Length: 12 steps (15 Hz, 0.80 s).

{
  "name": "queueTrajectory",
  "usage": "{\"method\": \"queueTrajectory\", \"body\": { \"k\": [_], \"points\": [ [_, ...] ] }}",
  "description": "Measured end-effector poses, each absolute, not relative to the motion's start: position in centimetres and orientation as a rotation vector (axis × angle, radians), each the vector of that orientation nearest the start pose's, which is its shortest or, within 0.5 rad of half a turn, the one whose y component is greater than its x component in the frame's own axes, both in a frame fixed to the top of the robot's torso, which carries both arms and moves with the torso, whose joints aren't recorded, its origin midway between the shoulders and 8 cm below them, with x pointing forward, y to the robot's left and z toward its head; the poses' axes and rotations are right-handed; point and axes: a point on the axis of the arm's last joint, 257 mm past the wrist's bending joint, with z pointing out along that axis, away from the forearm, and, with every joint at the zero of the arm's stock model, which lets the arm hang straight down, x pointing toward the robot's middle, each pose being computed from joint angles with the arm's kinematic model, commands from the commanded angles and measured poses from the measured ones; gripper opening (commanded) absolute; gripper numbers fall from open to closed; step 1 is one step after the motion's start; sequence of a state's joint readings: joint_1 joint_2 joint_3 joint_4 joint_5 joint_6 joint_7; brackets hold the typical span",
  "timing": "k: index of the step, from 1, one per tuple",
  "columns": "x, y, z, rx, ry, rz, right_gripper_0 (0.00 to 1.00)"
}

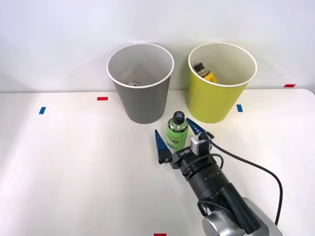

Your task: Put cans in the gray bin, plastic bottles in the light green bin

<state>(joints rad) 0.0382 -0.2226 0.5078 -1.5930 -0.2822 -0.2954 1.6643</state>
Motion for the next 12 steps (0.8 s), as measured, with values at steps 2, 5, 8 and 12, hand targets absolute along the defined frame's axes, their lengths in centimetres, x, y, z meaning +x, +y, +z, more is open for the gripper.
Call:
{"method": "queueTrajectory", "body": {
  "k": [2, 5, 8, 12],
  "points": [
    [47.66, -4.09, -20.84, -0.318, 1.369, 0.379, 1.00],
    [48.03, -3.91, -20.69, -0.319, 1.369, 0.375, 1.00],
    [48.03, -3.81, -20.89, -0.326, 1.375, 0.369, 0.12],
    [48.07, -3.86, -20.96, -0.332, 1.376, 0.362, 0.00]
  ]
}}
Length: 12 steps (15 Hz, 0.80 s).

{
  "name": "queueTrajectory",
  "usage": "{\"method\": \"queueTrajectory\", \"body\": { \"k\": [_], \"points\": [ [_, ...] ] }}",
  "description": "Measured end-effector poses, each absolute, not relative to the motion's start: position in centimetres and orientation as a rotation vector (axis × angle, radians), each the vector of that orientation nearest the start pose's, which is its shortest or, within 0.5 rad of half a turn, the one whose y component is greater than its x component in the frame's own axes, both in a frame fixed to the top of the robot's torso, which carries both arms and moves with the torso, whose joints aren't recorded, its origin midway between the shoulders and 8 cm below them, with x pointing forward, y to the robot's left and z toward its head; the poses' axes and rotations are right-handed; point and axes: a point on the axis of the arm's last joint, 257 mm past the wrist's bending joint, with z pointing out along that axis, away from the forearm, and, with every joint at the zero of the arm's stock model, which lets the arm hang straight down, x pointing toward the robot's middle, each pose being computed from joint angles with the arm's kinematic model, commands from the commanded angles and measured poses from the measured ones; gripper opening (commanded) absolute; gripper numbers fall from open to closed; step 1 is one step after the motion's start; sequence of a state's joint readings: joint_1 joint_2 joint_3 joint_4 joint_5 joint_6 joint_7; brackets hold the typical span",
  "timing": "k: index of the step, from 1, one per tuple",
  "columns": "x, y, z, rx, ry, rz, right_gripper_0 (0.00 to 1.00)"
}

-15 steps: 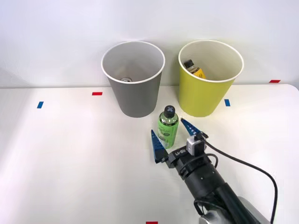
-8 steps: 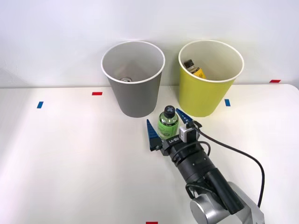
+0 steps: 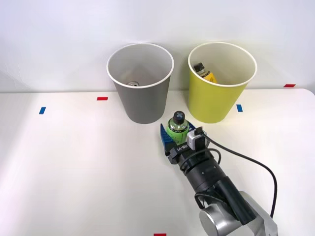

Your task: Put cans in the gray bin, plastic bottles in the light green bin

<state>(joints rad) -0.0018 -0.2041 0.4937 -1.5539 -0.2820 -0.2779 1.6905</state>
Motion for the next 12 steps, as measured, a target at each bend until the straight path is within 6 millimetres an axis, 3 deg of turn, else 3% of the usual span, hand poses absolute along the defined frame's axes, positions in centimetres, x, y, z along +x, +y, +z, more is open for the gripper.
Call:
{"method": "queueTrajectory", "body": {
  "k": [8, 12],
  "points": [
    [47.9, -3.7, -20.6, -0.330, 1.359, 0.356, 0.00],
    [46.2, -4.6, -17.5, -0.311, 1.294, 0.369, 0.00]
  ]
}}
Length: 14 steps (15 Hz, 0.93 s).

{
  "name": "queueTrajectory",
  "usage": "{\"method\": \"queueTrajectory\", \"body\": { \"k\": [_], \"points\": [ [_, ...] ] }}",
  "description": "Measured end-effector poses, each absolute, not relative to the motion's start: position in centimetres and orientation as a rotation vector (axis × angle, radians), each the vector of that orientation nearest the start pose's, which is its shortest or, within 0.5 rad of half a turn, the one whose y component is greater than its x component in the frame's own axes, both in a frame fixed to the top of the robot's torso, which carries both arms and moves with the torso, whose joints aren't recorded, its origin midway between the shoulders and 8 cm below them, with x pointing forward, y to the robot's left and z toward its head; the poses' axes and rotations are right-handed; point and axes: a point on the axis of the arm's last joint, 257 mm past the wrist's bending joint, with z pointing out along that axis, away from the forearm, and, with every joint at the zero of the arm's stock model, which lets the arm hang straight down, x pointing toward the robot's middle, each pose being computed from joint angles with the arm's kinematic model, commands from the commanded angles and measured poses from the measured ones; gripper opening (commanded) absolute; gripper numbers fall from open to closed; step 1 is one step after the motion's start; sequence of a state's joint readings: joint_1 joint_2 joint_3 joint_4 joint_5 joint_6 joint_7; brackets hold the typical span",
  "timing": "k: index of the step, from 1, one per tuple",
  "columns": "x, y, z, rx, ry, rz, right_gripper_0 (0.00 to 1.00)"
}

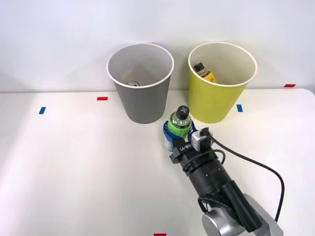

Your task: Put cans in the gray bin, plastic bottles in the light green bin

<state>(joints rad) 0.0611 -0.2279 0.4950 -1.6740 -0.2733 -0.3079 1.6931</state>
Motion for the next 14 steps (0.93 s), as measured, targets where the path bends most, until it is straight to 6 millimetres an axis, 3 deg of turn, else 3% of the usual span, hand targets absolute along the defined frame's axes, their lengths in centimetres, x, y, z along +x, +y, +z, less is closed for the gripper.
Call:
{"method": "queueTrajectory", "body": {
  "k": [6, 9, 14],
  "points": [
    [42.2, -6.3, -8.3, -0.317, 1.323, 0.419, 0.00],
    [43.2, -8.5, -3.6, -0.200, 1.277, 0.495, 0.00],
    [44.8, -10.1, 1.6, -0.119, 1.174, 0.533, 0.00]
  ]
}}
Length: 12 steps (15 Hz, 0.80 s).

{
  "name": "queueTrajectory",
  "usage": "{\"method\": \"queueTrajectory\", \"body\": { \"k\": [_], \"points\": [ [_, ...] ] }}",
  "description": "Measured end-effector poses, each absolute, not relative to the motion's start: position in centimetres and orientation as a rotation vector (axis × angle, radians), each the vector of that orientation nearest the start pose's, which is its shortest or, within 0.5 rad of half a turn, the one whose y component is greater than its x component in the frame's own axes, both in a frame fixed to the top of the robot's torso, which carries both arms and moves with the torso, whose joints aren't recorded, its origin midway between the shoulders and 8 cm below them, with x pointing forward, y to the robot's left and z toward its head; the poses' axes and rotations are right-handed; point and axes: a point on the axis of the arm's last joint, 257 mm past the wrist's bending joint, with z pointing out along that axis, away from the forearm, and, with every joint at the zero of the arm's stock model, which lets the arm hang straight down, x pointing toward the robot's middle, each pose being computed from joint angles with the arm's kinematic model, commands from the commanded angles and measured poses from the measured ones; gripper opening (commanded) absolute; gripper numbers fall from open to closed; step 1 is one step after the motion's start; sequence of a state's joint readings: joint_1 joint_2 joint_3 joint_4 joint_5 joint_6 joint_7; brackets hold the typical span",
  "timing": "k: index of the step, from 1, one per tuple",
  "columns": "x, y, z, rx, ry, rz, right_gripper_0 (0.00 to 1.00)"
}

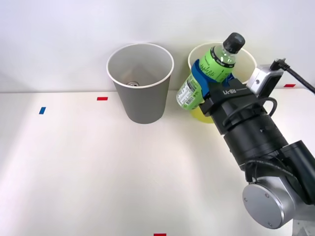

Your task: Put cans in the gray bin, plastic bottles in the light green bin

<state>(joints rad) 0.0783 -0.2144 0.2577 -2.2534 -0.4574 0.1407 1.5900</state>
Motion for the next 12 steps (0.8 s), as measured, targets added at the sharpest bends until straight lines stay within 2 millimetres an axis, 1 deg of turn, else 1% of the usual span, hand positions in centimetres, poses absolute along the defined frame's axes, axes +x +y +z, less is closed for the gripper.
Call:
{"method": "queueTrajectory", "body": {
  "k": [3, 5, 6, 9, 10, 12],
  "points": [
    [46.9, -10.9, 4.3, -0.130, 1.184, 0.503, 0.00],
    [48.5, -11.9, 6.8, -0.123, 1.186, 0.482, 0.00],
    [49.7, -12.4, 7.4, -0.109, 1.187, 0.475, 0.00],
    [54.2, -14.4, 7.1, -0.062, 1.201, 0.439, 0.00],
    [55.5, -15.2, 7.6, -0.048, 1.197, 0.421, 0.00],
    [57.5, -17.0, 8.1, -0.029, 1.200, 0.379, 0.00]
  ]
}}
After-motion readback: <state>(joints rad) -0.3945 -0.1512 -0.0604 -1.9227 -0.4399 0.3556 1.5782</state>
